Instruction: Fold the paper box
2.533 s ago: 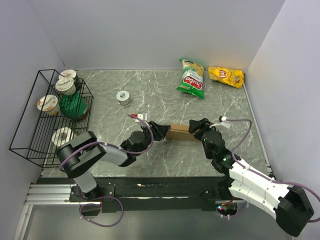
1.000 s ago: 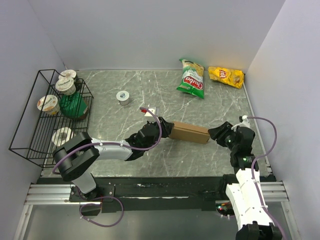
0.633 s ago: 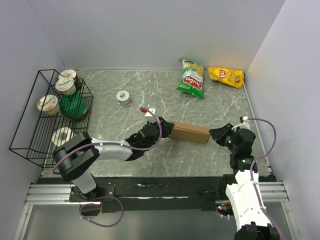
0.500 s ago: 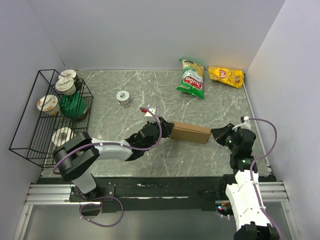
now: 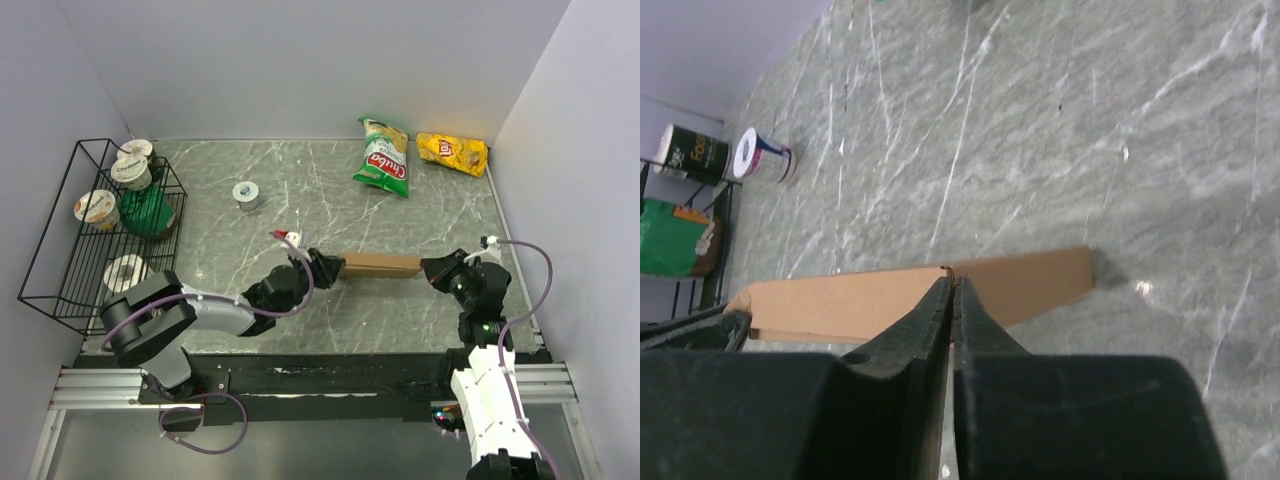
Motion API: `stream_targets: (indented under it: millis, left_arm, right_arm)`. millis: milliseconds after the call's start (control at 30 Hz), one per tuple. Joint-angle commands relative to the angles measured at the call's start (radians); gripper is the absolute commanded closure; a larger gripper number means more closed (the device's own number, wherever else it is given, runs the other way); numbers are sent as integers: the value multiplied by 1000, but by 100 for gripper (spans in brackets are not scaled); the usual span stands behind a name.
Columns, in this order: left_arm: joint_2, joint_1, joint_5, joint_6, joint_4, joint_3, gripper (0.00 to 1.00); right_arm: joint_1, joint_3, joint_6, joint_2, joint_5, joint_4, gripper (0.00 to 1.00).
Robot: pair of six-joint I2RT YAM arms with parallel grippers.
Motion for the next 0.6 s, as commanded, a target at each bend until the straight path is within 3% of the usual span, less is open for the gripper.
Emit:
stream_targets:
  millis: [0,33,133,233,300,333,433,500,567]
  left_arm:
    - [20,-14,8,95,-128,-188,99]
    - [17,-20,5,110,-92,-217,99]
    - [29,-35,6,118,-64,-248,97]
    - [64,-41,8,91,-89,-236,89]
    - [72,-41,6,69,-106,-230,77]
    - [69,-41,9,63,-106,-231,65]
    - [28,-41,3,32,-138,-225,42]
    - [-12,-41,0,8,-194,-211,36]
    - [-19,-40,9,-2,-221,-197,39]
  right_arm:
    - [-2,-26,-39,-87,-18,-118,70]
    - [0,-19,-38,-104,-23,-132,56]
    - [-2,-1,-47,-156,-39,-172,39]
    - [0,20,-53,-175,-35,-218,29]
    - [0,22,-52,-167,-42,-224,27]
    - [-2,21,-52,-158,-49,-227,25]
    - [0,7,-47,-126,-46,-232,21]
    - [1,-9,-38,-99,-49,-220,21]
    - [8,-19,-16,-69,-54,-195,22]
